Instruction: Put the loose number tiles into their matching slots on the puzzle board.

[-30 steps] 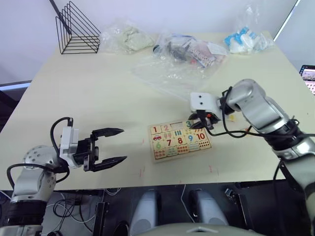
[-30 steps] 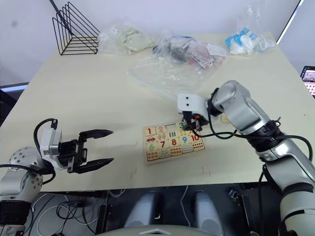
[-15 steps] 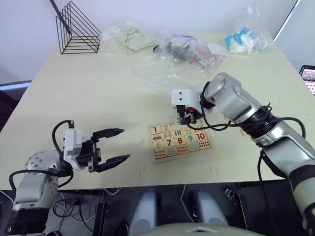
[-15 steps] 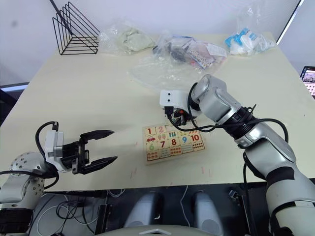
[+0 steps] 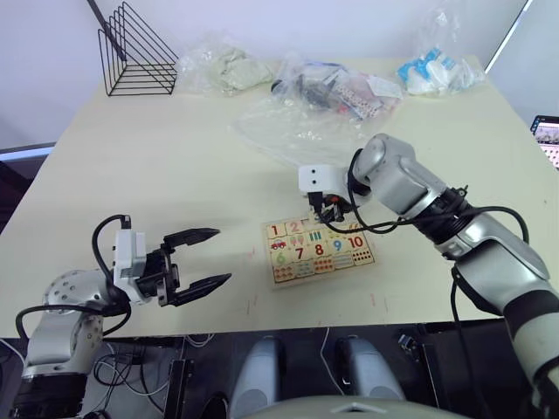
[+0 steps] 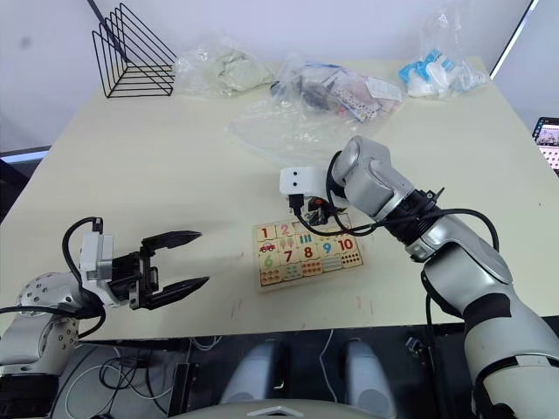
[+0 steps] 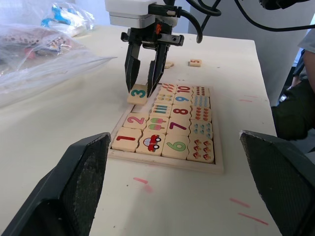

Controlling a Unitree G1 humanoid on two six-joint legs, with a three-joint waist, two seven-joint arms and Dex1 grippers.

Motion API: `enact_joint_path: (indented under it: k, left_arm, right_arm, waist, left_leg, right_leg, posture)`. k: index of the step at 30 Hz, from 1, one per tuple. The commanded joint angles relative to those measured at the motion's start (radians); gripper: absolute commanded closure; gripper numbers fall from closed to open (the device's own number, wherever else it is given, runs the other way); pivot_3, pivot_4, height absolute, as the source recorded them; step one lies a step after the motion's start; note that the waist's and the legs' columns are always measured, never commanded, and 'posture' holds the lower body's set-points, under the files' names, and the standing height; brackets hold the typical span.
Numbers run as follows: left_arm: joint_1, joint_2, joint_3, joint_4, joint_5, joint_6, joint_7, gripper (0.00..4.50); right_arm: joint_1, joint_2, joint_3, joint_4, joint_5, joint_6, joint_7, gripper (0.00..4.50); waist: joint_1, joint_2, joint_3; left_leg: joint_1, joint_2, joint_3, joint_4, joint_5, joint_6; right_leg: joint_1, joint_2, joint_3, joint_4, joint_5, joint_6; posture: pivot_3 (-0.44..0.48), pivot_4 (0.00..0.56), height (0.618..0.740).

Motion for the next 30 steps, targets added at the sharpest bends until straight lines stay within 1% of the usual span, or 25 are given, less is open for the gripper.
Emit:
enact_joint_path:
  k: [1,30]
  left_arm:
    - [-0.001,-0.002,0.021,-0.029,0.004,-0.007,-0.002,0.00]
    - [-0.003,-0.025,0.021,-0.029,0.024,-0.006,-0.013,0.00]
  right_arm:
    - [-0.026,0.002,0.000,-0.026,-0.009,-0.003,0.020,3.65]
    - [0.006,0.040,0.022,-0.045,-0.048,0.019,0.009,3.65]
  waist:
    - [0.000,0.000,0.000]
    - [-0.001,0.000,0.000]
  left_leg:
    - [0.000,0.000,0.000,0.000,0.000,0.000]
    - [0.000,0.000,0.000,0.000,0.000,0.000]
  right_leg:
    - [0.000,0.000,0.000,0.000,0.000,0.000]
    - [0.000,0.000,-0.001,0.000,0.000,0.000]
  posture:
    - [0.000,0.150,0.740]
    - [0.000,0.150,0.740]
